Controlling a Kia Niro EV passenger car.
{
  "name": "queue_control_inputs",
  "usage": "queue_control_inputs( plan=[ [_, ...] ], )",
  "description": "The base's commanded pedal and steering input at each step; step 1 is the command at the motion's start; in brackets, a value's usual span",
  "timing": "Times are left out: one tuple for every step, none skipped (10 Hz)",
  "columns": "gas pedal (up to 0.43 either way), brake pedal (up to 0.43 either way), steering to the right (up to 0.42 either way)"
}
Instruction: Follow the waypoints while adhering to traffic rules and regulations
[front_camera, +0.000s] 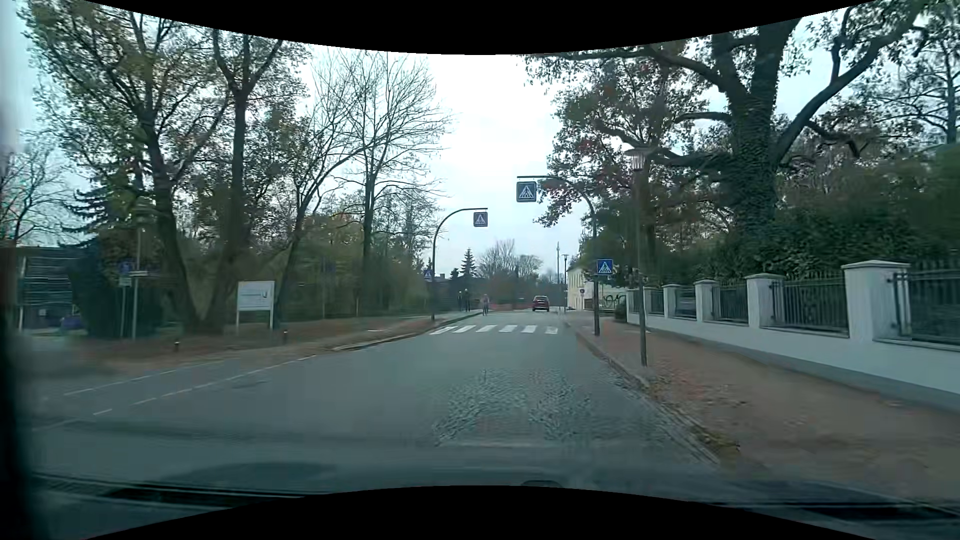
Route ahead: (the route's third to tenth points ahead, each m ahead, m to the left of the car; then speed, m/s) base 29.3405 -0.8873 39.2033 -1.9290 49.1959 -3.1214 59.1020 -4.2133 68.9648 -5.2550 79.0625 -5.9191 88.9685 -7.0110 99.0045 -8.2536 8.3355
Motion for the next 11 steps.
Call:
queue_control_inputs(
  plan=[
    [0.138,0.000,0.066],
    [0.138,0.000,0.062],
    [0.138,0.000,0.052],
    [0.138,0.000,0.044],
    [0.150,0.000,0.034],
    [0.150,0.000,0.021],
    [0.150,0.000,0.011],
    [0.157,0.000,0.007],
    [0.157,0.000,0.002],
    [0.169,0.000,-0.008],
    [0.169,0.000,-0.010]
  ],
)
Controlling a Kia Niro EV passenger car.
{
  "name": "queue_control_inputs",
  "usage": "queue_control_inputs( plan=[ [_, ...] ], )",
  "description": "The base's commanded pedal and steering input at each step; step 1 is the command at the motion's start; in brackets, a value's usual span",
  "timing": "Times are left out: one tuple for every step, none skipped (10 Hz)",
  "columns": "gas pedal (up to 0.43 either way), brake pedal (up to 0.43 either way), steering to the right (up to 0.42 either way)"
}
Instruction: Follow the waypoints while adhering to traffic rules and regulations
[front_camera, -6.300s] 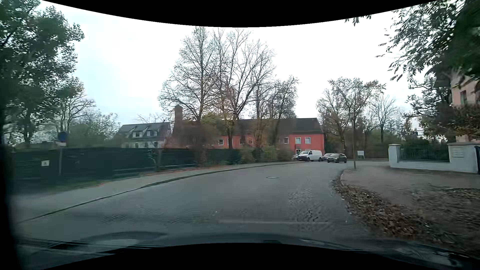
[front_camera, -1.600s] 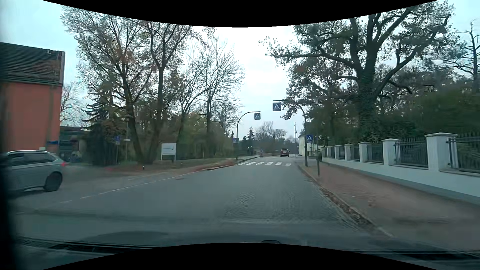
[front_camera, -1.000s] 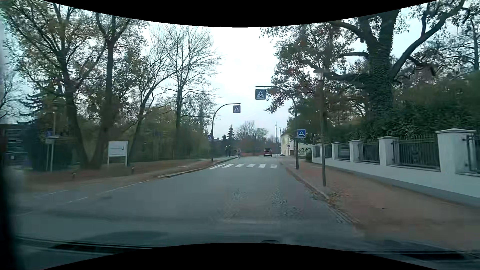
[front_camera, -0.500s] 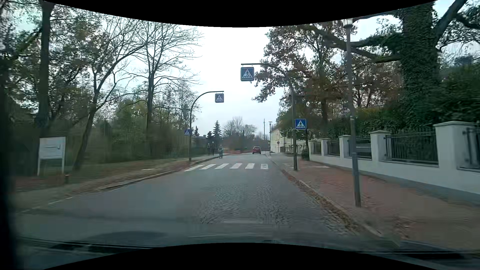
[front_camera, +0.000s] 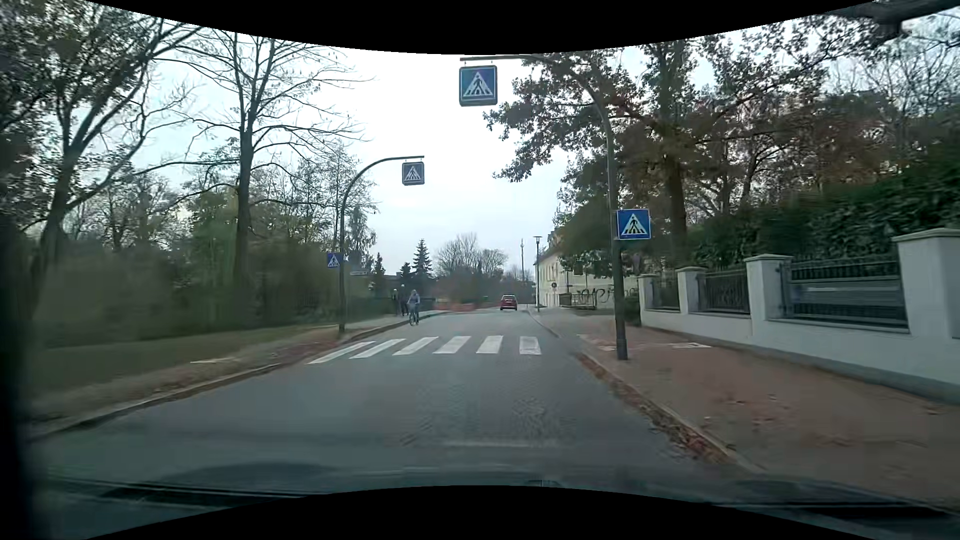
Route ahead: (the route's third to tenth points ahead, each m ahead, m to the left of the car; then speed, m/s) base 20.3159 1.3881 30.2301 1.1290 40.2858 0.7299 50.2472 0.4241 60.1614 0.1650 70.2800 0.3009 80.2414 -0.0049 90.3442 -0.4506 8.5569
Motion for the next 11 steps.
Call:
queue_control_inputs(
  plan=[
    [0.169,0.000,-0.006],
    [0.169,0.000,-0.006],
    [0.169,0.000,-0.006],
    [0.169,0.000,-0.005],
    [0.169,0.000,-0.005],
    [0.169,0.000,-0.004],
    [0.169,0.000,-0.004],
    [0.169,0.000,-0.005],
    [0.169,0.000,-0.004],
    [0.169,0.000,-0.003],
    [0.157,0.000,-0.003]
  ],
)
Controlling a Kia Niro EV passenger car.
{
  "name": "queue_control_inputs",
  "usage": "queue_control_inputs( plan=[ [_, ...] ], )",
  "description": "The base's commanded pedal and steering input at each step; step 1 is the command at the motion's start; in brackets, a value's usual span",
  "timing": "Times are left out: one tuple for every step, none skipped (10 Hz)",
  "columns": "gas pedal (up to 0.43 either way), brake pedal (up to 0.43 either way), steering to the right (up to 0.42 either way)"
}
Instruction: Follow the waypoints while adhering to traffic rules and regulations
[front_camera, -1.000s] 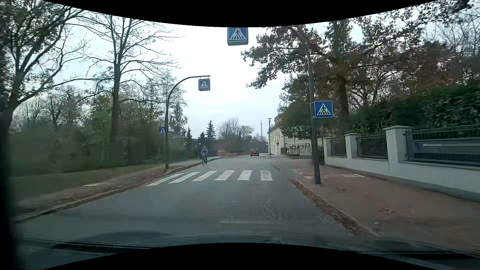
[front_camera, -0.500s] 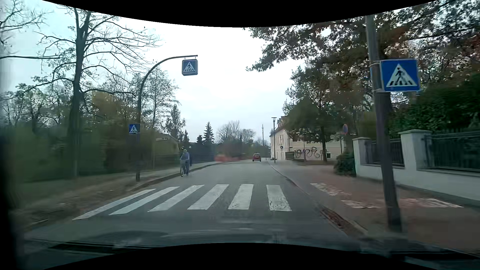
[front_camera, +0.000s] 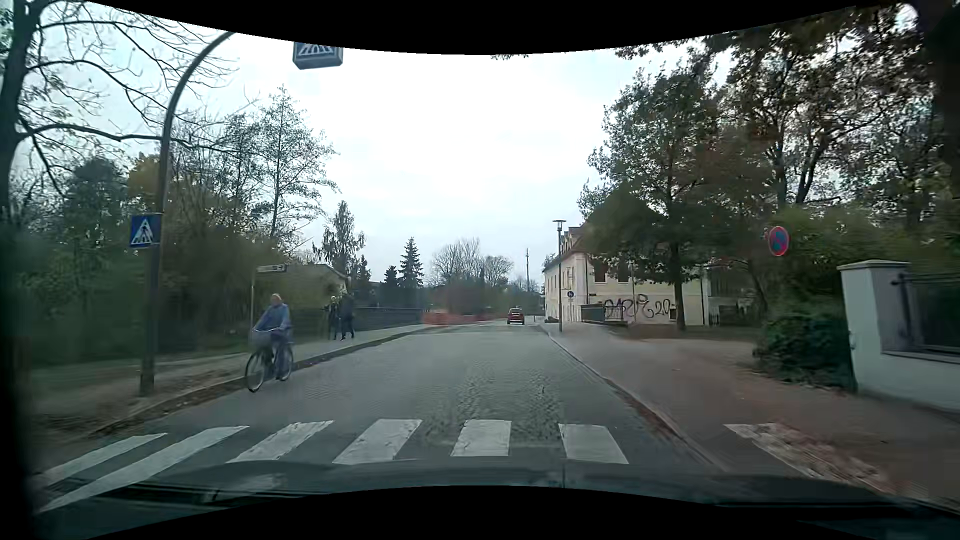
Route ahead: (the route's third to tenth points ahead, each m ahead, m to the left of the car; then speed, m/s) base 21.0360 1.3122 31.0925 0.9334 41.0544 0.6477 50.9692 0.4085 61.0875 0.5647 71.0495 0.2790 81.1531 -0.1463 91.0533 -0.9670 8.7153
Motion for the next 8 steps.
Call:
queue_control_inputs(
  plan=[
    [0.157,0.000,-0.004],
    [0.157,0.000,-0.003],
    [0.157,0.000,-0.001],
    [0.157,0.000,-0.001],
    [0.157,0.000,0.000],
    [0.157,0.000,0.003],
    [0.157,0.000,0.004],
    [0.157,0.000,0.002]
  ],
)
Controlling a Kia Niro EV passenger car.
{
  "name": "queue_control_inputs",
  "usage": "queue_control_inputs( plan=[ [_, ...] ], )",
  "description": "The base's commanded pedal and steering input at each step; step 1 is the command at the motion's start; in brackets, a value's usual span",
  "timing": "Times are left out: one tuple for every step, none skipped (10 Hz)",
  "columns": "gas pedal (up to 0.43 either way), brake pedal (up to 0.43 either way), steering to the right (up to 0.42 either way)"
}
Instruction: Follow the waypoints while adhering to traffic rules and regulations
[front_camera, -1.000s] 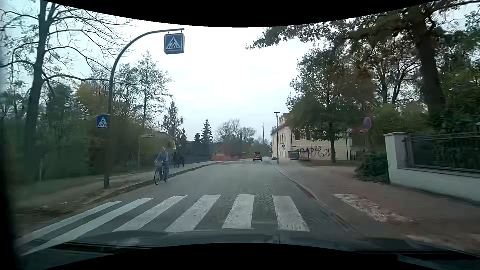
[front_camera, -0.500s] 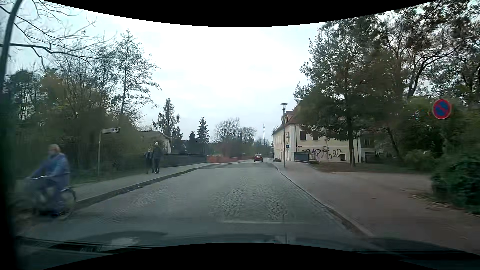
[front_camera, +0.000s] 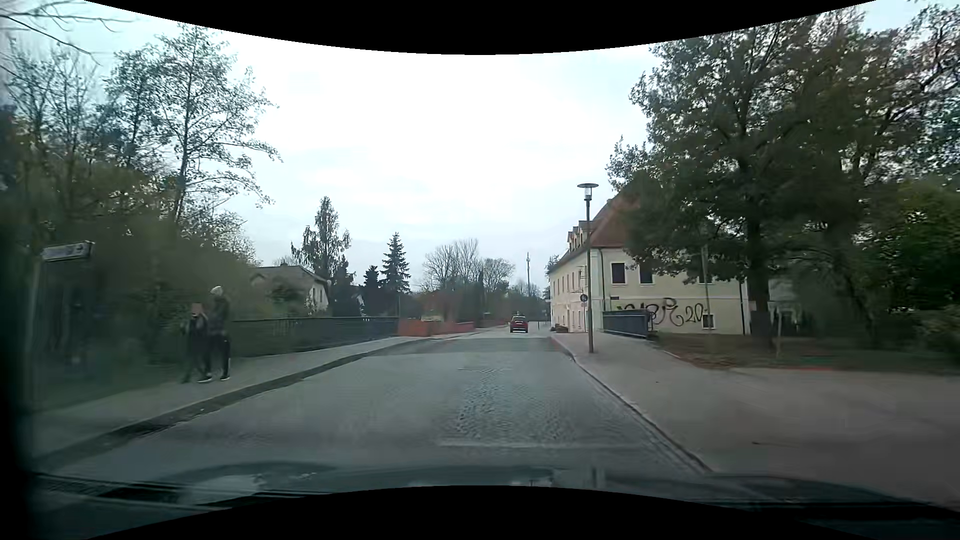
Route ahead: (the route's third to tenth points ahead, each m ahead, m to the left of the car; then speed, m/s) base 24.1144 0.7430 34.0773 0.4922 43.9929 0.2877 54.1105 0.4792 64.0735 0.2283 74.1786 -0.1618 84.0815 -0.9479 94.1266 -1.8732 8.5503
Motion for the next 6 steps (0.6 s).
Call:
queue_control_inputs(
  plan=[
    [0.157,0.000,0.003],
    [0.157,0.000,0.004],
    [0.157,0.000,0.003],
    [0.157,0.000,0.002],
    [0.157,0.000,0.001],
    [0.157,0.000,0.001]
  ],
)
